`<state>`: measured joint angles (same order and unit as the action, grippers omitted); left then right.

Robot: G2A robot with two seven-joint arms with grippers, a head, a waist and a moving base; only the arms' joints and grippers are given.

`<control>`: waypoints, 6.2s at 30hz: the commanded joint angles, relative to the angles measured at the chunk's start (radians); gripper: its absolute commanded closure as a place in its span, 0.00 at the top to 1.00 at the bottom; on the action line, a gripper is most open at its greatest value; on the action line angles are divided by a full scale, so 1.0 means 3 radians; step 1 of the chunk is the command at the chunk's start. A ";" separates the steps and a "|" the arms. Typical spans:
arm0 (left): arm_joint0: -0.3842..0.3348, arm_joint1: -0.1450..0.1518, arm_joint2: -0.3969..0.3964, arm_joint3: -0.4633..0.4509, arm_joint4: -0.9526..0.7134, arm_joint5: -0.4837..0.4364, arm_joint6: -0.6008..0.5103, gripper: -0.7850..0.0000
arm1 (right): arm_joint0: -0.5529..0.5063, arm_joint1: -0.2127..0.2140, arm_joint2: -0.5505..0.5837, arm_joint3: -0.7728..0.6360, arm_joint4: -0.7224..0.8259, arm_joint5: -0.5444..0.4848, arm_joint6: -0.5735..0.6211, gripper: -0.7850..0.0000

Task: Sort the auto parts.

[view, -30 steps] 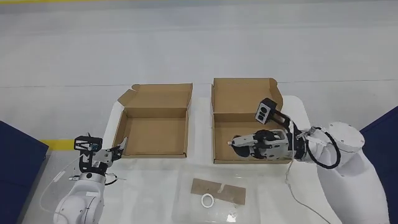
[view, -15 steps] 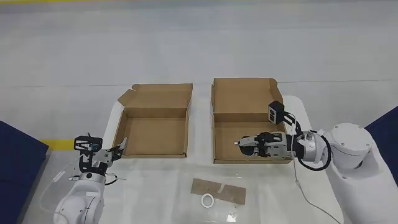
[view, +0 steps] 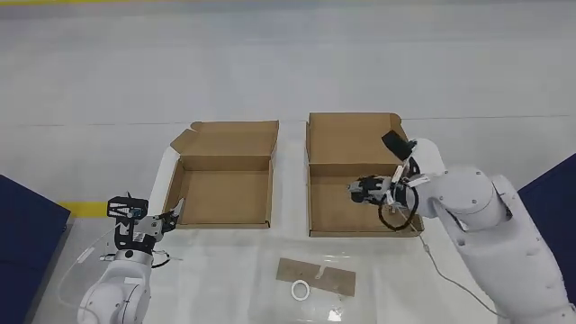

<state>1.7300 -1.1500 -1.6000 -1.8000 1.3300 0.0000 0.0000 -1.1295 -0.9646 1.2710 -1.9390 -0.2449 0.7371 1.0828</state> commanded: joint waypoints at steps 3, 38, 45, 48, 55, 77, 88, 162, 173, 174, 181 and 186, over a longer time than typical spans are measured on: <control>0.0000 0.0000 0.0000 0.0000 0.0000 0.0000 0.0000 1.00 | 0.0220 0.0007 -0.0409 0.0185 -0.0473 0.0040 -0.0039 0.00; 0.0000 0.0000 0.0000 0.0000 0.0000 0.0000 0.0000 1.00 | 0.1154 -0.0341 -0.1668 0.1978 -0.1138 0.0083 -0.0086 0.00; 0.0000 0.0000 0.0000 0.0000 0.0000 0.0000 0.0000 1.00 | 0.1210 -0.0371 -0.1733 0.2019 -0.1148 0.0012 -0.0060 0.00; 0.0000 0.0000 0.0000 0.0000 0.0000 0.0000 0.0000 1.00 | 0.1210 -0.0371 -0.1733 0.2019 -0.1148 0.0012 -0.0060 0.00; 0.0000 0.0000 0.0000 0.0000 0.0000 0.0000 0.0000 1.00 | 0.1190 -0.0471 -0.1807 0.2224 -0.1116 0.0106 -0.0414 0.00; 0.0000 0.0000 0.0000 0.0000 0.0000 0.0000 0.0000 1.00 | 0.1523 -0.0896 -0.1891 0.3354 -0.0439 0.0005 -0.0961 0.00; 0.0000 0.0000 0.0000 0.0000 0.0000 0.0000 0.0000 1.00 | 0.1629 -0.1020 -0.1953 0.3608 -0.0405 -0.0051 -0.0972 0.00; 0.0000 0.0000 0.0000 0.0000 0.0000 0.0000 0.0000 1.00 | -0.1034 -0.0108 0.1507 0.0837 0.1744 -0.2569 0.1353 1.00; 0.0000 0.0000 0.0000 0.0000 0.0000 0.0000 0.0000 1.00 | -0.1037 -0.0103 0.1512 0.0846 0.1739 -0.2576 0.1375 1.00; 0.0000 0.0000 0.0000 0.0000 0.0000 0.0000 0.0000 1.00 | -0.1037 -0.0103 0.1512 0.0846 0.1739 -0.2576 0.1375 1.00; -0.0004 0.0000 0.0011 -0.0025 0.0005 -0.0042 -0.0010 1.00 | -0.1037 -0.0103 0.1512 0.0846 0.1739 -0.2576 0.1375 1.00; 0.0107 0.0022 0.0055 -0.0363 0.0086 -0.0438 -0.0541 1.00 | -0.1037 -0.0103 0.1512 0.0846 0.1739 -0.2576 0.1375 1.00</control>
<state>1.7534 -1.1445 -1.5888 -1.8860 1.3794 -0.0953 -0.0882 -1.4407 -0.9955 1.7245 -1.6852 0.2767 -0.0357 1.4952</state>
